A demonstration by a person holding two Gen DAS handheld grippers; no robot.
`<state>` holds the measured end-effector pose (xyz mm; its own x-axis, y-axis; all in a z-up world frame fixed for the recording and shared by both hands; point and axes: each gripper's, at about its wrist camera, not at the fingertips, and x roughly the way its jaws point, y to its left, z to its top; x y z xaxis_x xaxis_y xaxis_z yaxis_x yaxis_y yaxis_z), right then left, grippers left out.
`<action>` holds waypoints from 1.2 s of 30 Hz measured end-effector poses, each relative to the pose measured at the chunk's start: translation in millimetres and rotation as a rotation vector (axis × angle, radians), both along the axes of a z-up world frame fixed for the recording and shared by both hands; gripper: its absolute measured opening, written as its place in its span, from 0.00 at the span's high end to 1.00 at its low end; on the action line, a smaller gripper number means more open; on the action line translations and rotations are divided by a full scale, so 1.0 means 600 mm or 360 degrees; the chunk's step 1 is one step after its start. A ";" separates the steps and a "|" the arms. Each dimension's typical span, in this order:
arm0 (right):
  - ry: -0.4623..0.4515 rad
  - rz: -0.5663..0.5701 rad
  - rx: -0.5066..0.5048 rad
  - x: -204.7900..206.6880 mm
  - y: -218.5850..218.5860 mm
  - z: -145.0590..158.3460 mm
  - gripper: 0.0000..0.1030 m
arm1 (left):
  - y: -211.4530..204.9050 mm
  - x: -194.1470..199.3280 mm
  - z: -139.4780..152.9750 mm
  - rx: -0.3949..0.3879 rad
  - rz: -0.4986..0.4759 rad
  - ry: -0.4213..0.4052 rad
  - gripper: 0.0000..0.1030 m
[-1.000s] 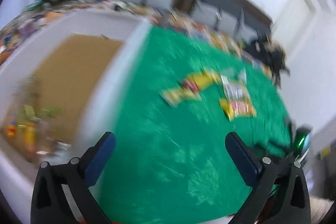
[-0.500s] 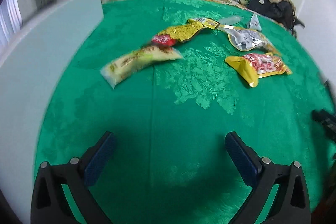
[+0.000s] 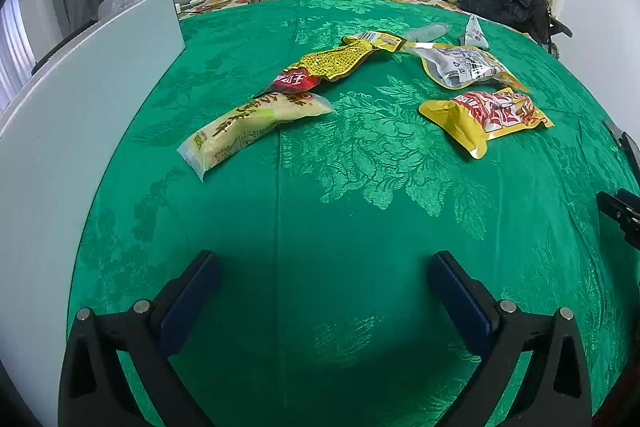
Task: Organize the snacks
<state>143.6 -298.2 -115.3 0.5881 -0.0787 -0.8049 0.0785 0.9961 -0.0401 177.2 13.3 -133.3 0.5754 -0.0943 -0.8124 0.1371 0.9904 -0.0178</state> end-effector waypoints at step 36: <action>0.0050 0.0088 0.0031 0.130 -0.016 -0.012 0.11 | 0.000 -0.002 0.000 0.0000 -0.0001 -0.0001 0.00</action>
<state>221.4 -307.9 -122.7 0.5657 -0.0310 -0.8240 0.0223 0.9995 -0.0223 176.0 13.6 -133.3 0.5758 -0.0946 -0.8121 0.1378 0.9903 -0.0177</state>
